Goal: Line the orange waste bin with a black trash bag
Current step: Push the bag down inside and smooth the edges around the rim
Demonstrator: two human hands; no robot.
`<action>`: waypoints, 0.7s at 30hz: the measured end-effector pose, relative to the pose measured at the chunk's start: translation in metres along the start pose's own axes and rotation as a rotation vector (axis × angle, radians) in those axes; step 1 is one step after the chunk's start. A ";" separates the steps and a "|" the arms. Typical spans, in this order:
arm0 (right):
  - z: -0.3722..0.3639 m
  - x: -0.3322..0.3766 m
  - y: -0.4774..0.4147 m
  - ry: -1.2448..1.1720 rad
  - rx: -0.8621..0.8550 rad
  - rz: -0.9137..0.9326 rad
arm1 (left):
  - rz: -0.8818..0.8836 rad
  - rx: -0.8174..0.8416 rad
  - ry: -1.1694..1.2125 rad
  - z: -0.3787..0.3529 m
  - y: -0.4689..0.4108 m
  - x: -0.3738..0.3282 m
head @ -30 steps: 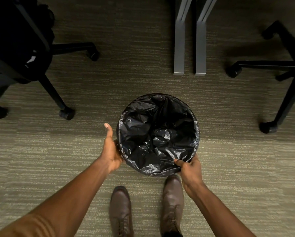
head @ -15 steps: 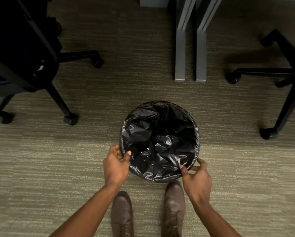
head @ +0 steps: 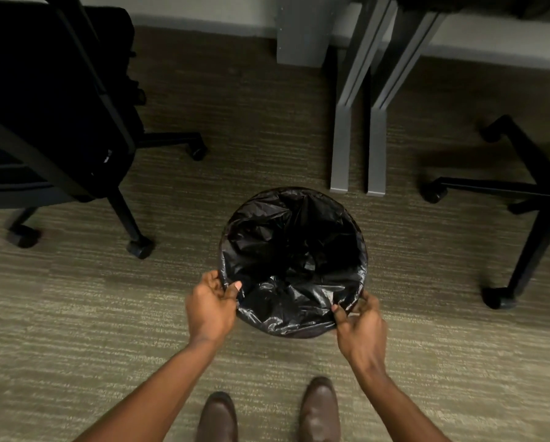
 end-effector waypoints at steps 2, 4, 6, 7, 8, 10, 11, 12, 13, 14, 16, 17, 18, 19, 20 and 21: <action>0.003 0.018 -0.023 -0.015 -0.020 0.057 | -0.015 -0.018 0.003 -0.002 -0.018 -0.018; 0.005 0.037 -0.049 -0.004 -0.036 0.093 | -0.022 -0.048 -0.021 -0.005 -0.039 -0.036; 0.008 0.057 -0.075 -0.002 -0.063 0.141 | -0.033 -0.087 -0.038 -0.009 -0.060 -0.056; 0.008 0.068 -0.087 -0.012 -0.070 0.167 | -0.048 -0.092 -0.042 -0.011 -0.070 -0.067; 0.007 0.077 -0.100 -0.026 -0.062 0.184 | -0.067 -0.086 -0.032 -0.015 -0.081 -0.077; 0.002 0.090 -0.127 -0.083 -0.027 0.169 | -0.113 -0.066 -0.019 -0.025 -0.100 -0.095; 0.000 0.096 -0.139 -0.102 -0.020 0.160 | -0.131 -0.068 -0.057 -0.028 -0.110 -0.103; -0.002 0.101 -0.150 -0.098 -0.033 0.170 | -0.142 -0.074 -0.103 -0.032 -0.118 -0.108; -0.003 0.105 -0.159 -0.078 -0.057 0.196 | -0.150 -0.075 -0.126 -0.036 -0.125 -0.113; -0.003 0.108 -0.166 -0.060 -0.081 0.233 | -0.158 -0.063 -0.108 -0.041 -0.133 -0.116; -0.004 0.112 -0.176 -0.037 -0.119 0.308 | -0.160 -0.034 -0.006 -0.050 -0.145 -0.119; -0.004 0.112 -0.181 -0.036 -0.133 0.329 | -0.155 -0.021 0.022 -0.055 -0.149 -0.120; -0.005 0.111 -0.186 -0.046 -0.137 0.334 | -0.145 -0.010 0.030 -0.059 -0.153 -0.121; -0.005 0.110 -0.192 -0.056 -0.133 0.322 | -0.136 -0.004 0.043 -0.064 -0.156 -0.121; -0.006 0.108 -0.197 -0.063 -0.125 0.308 | -0.130 0.000 0.061 -0.068 -0.158 -0.122; -0.006 0.105 -0.202 -0.064 -0.112 0.292 | -0.131 -0.001 0.068 -0.072 -0.160 -0.122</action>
Point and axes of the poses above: each hand's wrist, its own y-axis away from the middle knuckle, its own z-axis out of the back of the hand, x = y × z, the point moved 5 cm from there along -y, towards the middle knuckle, and after that the axes turned 4 degrees about -x, right-handed, at the moved point
